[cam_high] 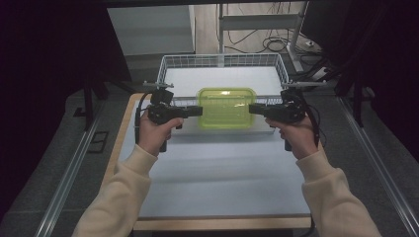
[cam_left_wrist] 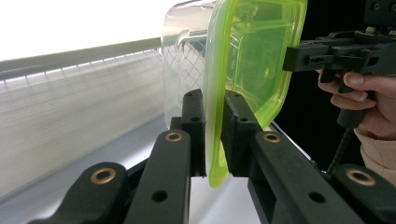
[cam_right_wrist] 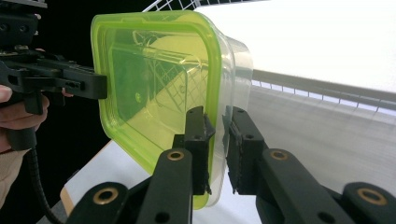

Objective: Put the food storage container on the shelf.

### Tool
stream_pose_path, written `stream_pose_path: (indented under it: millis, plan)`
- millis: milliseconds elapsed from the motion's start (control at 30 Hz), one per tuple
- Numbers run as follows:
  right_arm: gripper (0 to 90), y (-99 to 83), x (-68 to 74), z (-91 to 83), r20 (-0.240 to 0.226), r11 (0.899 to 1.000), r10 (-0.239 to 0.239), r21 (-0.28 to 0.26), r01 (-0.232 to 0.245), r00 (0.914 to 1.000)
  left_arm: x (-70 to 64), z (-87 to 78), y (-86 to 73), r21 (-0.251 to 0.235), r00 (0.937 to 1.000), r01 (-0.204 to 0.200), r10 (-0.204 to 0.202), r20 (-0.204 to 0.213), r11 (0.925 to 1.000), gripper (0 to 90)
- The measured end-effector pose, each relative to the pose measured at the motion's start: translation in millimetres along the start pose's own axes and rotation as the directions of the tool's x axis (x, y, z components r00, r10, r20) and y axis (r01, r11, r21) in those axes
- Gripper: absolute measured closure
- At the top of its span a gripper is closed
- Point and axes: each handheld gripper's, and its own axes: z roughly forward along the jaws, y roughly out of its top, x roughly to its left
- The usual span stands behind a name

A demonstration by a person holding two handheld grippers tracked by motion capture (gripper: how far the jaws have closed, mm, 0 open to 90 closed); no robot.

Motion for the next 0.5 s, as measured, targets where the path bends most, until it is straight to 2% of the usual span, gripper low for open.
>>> stream_pose_path:
  millis: [200, 500]
  plan:
    - [79.4, 12.2, 1.1, -0.3, 0.007, 1.0, -0.007, -0.002, 0.007, 1.0, 3.3, -0.9, 10.9, -0.008, 0.9997, 0.022, -0.022, 0.011, 0.9997, 80.7]
    - [79.3, 26.8, -4.3, 3.0, 0.015, 1.0, 0.007, -0.006, -0.006, 0.9999, 3.5, 0.5, 28.6, -0.007, 0.9999, -0.005, 0.005, -0.013, 1.0, 80.8]
